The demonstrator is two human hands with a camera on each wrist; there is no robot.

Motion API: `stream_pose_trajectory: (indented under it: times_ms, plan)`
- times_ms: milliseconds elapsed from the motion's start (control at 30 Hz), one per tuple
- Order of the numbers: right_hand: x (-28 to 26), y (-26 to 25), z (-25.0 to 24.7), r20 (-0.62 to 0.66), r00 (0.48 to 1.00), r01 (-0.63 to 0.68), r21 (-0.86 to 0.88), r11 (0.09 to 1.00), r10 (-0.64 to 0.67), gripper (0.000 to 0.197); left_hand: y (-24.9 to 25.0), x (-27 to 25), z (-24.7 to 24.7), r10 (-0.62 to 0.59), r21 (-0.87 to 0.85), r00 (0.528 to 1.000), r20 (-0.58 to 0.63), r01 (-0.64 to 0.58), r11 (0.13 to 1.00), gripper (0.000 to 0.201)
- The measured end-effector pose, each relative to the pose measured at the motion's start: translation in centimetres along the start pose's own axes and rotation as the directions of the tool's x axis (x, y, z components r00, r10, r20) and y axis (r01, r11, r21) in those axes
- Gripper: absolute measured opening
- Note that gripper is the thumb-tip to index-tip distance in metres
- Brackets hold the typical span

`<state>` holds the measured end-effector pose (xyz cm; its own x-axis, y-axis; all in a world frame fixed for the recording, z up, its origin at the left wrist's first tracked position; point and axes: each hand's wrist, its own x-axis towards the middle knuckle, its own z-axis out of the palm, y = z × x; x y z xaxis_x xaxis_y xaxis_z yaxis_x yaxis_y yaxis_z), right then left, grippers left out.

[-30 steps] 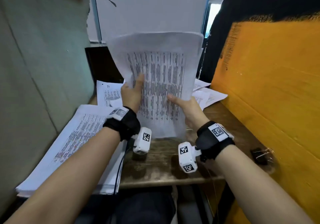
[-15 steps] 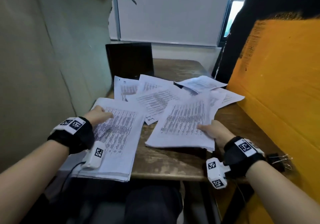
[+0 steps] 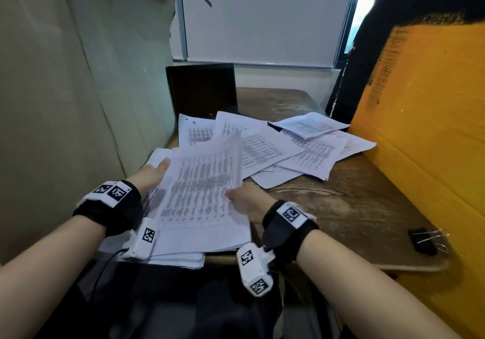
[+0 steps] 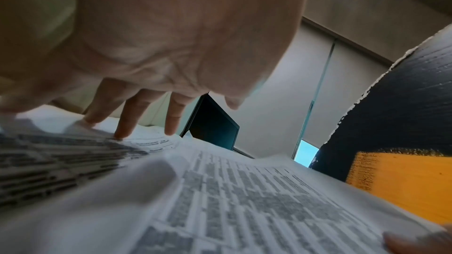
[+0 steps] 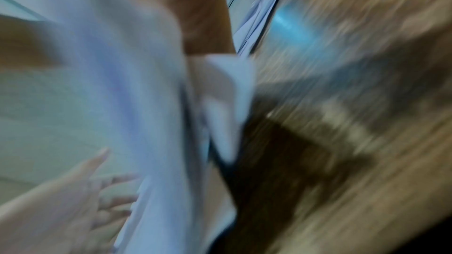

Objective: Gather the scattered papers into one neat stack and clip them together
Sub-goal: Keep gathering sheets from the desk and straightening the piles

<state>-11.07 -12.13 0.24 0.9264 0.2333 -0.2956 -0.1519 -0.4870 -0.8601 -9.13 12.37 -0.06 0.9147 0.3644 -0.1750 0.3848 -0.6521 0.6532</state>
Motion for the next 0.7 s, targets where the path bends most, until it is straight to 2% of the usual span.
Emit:
stream_pose_trajectory:
  times_ms: [67, 167, 233, 300, 433, 500, 567, 633, 700]
  plan:
    - [0.1, -1.1, 1.7, 0.073, 0.997, -0.007, 0.048, 0.999, 0.003, 0.041, 0.3, -0.6, -0.2, -0.008, 0.014, 1.000, 0.030, 0.008, 1.000, 0.065]
    - [0.7, -2.6, 3.4, 0.091, 0.995, -0.055, 0.227, 0.972, 0.035, 0.043, -0.6, 0.7, -0.4, -0.025, 0.046, 0.999, 0.029, 0.024, 0.999, 0.087]
    - [1.0, -3.0, 4.0, 0.088, 0.995, -0.080, 0.318, 0.945, 0.055, 0.045, -1.4, 1.7, -0.4, -0.038, 0.071, 0.999, 0.031, 0.036, 0.997, 0.085]
    - [1.3, -3.1, 4.0, 0.071, 0.994, -0.099, 0.359, 0.928, 0.078, 0.050, -0.8, 0.5, -0.5, -0.058, 0.086, 0.998, 0.026, 0.056, 0.995, 0.085]
    - [1.3, -2.9, 3.5, 0.113, 0.988, -0.134, 0.340, 0.931, 0.101, 0.051, -0.2, -0.5, -0.3, -0.098, 0.118, 0.995, 0.019, 0.095, 0.989, 0.085]
    - [1.4, -2.3, 3.5, 0.151, 0.982, -0.146, 0.257, 0.955, 0.109, 0.051, 0.0, -0.2, -0.1, -0.082, 0.125, 0.996, 0.025, 0.078, 0.989, 0.079]
    - [1.6, -1.6, 3.1, 0.113, 0.991, -0.100, 0.196, 0.976, 0.078, 0.035, 0.5, -0.7, -0.2, -0.056, 0.129, 0.998, 0.028, 0.052, 0.990, 0.067]
    - [1.4, -1.1, 1.8, 0.102, 0.991, -0.105, 0.205, 0.973, 0.085, 0.001, 0.7, -1.1, -0.4, -0.068, 0.144, 0.997, 0.029, 0.063, 0.988, 0.065]
    - [1.6, -0.1, -0.2, 0.042, 0.995, -0.090, 0.078, 0.993, 0.087, 0.010, 0.3, -1.6, -0.4, -0.101, 0.131, 0.994, 0.041, 0.095, 0.987, 0.064]
